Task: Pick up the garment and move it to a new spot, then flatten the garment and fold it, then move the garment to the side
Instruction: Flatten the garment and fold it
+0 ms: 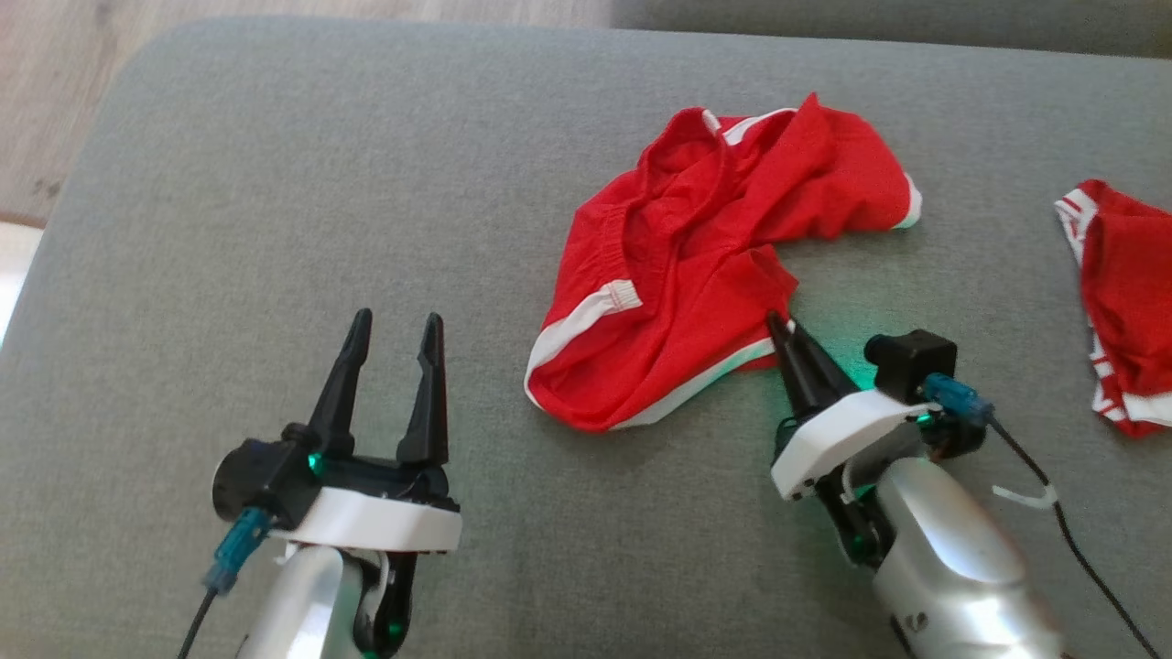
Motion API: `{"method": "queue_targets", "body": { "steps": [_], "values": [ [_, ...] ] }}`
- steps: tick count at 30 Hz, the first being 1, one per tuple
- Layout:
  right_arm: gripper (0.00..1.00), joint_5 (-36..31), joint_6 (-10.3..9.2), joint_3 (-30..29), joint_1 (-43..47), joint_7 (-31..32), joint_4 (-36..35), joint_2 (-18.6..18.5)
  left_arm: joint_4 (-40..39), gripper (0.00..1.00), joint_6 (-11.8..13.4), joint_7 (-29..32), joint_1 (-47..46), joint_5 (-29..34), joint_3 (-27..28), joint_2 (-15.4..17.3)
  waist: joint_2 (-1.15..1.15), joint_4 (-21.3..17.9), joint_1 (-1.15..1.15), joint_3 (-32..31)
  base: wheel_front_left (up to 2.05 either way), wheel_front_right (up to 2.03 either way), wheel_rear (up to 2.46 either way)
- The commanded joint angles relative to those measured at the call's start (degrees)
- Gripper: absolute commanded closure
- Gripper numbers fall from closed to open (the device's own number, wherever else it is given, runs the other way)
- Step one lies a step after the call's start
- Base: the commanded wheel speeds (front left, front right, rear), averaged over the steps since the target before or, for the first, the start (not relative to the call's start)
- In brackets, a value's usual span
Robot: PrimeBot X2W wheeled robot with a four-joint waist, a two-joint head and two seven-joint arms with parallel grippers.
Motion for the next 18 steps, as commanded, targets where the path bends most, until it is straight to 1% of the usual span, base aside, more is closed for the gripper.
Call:
{"method": "queue_targets", "body": {
  "steps": [1,6,7,8,13,14,18],
  "values": [
    [1.00,-1.8,0.39,-0.5,-1.2,-1.3,-1.4,0.4,-1.6,0.00,0.1,-0.5,-1.5,0.5,2.2,0.3,0.00,-0.8,0.00,-0.7,0.00,0.00,0.00],
    [1.00,-4.9,0.39,-8.0,1.7,-2.0,-4.1,0.4,-2.1,0.00,0.4,-0.5,-0.3,0.2,3.1,0.3,0.00,-3.2,0.00,-2.5,0.00,0.00,0.00],
    [1.00,-4.9,0.39,-8.0,1.7,-2.0,-4.1,0.4,-2.1,0.00,0.4,-0.5,-0.3,0.2,3.1,0.3,0.00,-3.2,0.00,-2.5,0.00,0.00,0.00],
    [1.00,-6.6,0.39,-11.9,3.7,-2.1,-5.9,0.4,-2.4,0.00,0.5,-0.5,0.2,0.1,3.5,0.3,0.00,-4.5,0.00,-3.2,0.00,0.00,0.00],
    [1.00,-10.3,0.39,-21.0,9.5,0.0,-12.2,0.4,-3.1,0.00,0.5,-0.5,1.1,0.1,4.0,0.3,0.00,-7.5,0.00,-4.2,0.00,0.00,0.00],
    [1.00,-10.3,0.39,-21.0,9.5,0.0,-12.2,0.4,-3.1,0.00,0.5,-0.5,1.1,0.1,4.0,0.3,0.00,-7.5,0.00,-4.2,0.00,0.00,0.00],
    [1.00,-11.5,0.39,-24.9,13.9,2.8,-16.8,0.4,-3.3,0.00,0.5,-0.5,1.2,0.2,4.0,0.3,0.00,-9.5,0.00,-4.9,0.00,0.00,0.00]
  ]
}}
